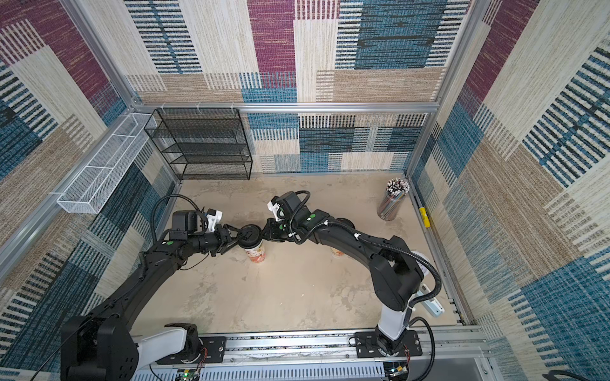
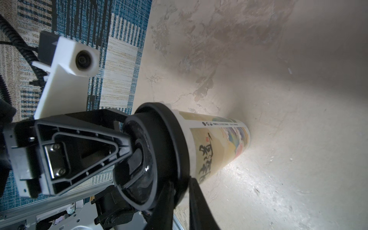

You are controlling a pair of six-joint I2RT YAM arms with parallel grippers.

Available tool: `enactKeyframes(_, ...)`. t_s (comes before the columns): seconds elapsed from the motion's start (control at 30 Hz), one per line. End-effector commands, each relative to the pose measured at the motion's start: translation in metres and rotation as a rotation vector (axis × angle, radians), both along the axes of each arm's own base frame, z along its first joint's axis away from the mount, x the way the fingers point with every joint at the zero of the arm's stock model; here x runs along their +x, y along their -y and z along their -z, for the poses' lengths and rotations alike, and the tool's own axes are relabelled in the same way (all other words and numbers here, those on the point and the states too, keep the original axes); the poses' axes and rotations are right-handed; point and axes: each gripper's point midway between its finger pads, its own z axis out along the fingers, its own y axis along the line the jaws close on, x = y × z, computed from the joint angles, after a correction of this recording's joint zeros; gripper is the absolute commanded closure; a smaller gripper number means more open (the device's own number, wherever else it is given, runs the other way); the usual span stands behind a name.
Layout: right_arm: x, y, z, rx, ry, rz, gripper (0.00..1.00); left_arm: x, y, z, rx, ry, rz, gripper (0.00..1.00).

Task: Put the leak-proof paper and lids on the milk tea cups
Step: Secure the cup lid on the cup.

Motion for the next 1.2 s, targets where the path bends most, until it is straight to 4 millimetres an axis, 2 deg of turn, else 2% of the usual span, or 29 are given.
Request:
enactKeyframes(0.0,-0.011,0.028,0.028,-0.184,-0.034,0.026,0.75,-0.059,-0.032,0.071,0.225,-0.366,-0.075,0.51)
enactKeyframes(0.1,-0.002,0.015,-0.028,-0.026,0.112,0.015,0.70,-0.058,-0.032,0.070,0.226,-0.364,-0.076,0.51)
enactKeyframes(0.17,-0.004,0.013,-0.039,0.010,0.146,-0.003,0.68,-0.059,-0.032,0.071,0.227,-0.366,-0.075,0.51)
enactKeyframes(0.33,-0.024,0.005,-0.025,0.033,0.084,-0.085,0.61,-0.059,-0.032,0.070,0.227,-0.363,-0.074,0.51)
enactKeyframes(0.57,-0.034,-0.013,-0.028,0.080,0.058,-0.138,0.49,-0.060,-0.032,0.071,0.226,-0.372,-0.073,0.51)
enactKeyframes(0.63,-0.034,-0.015,-0.029,0.085,0.054,-0.136,0.46,-0.060,-0.032,0.071,0.227,-0.371,-0.075,0.51)
enactKeyframes(0.9,-0.030,-0.015,-0.007,0.051,-0.005,-0.065,0.46,-0.061,-0.033,0.072,0.224,-0.380,-0.088,0.51)
enactKeyframes(1.17,-0.023,0.000,0.014,-0.016,-0.041,0.065,0.45,-0.063,-0.033,0.074,0.227,-0.389,-0.088,0.51)
